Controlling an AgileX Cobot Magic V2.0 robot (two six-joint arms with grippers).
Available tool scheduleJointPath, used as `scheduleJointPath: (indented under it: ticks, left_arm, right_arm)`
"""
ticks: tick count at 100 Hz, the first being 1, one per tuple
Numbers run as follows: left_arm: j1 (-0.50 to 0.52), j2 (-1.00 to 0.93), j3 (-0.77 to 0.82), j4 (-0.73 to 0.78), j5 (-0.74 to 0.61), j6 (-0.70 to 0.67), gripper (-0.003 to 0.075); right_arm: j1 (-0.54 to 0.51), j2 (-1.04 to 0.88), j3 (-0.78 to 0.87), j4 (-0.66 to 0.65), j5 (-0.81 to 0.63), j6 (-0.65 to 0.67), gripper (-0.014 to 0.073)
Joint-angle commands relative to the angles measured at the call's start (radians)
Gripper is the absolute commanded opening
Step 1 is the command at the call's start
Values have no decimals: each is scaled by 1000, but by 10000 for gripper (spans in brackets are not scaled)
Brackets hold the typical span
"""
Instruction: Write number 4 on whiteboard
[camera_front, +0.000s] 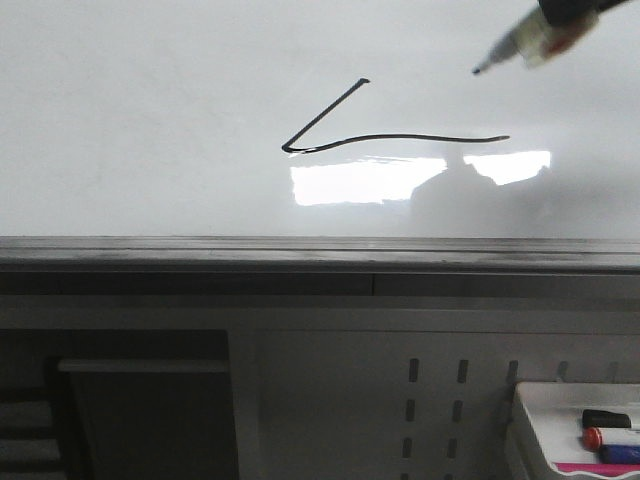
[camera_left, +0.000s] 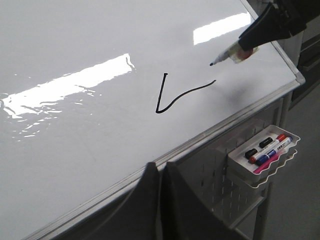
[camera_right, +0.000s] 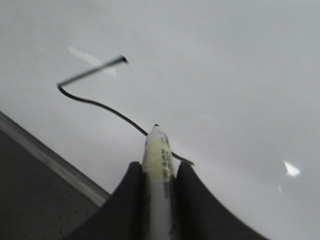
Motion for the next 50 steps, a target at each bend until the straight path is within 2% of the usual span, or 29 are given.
scheduleJointPath:
  ticks: [1,29,50]
  left_arm:
    - [2,10,-22,-21,-94,-8,-20]
    - [2,10,-22,-21,-118,-8,-20]
    - [2,10,-22,-21,-118,-8,-20]
  right_arm:
    - [42,-8,-41,2,-113,-1,-43]
    - [58,119,-41,2,-265,-1,-45]
    - [58,170,-43,2,-325,-1,-45]
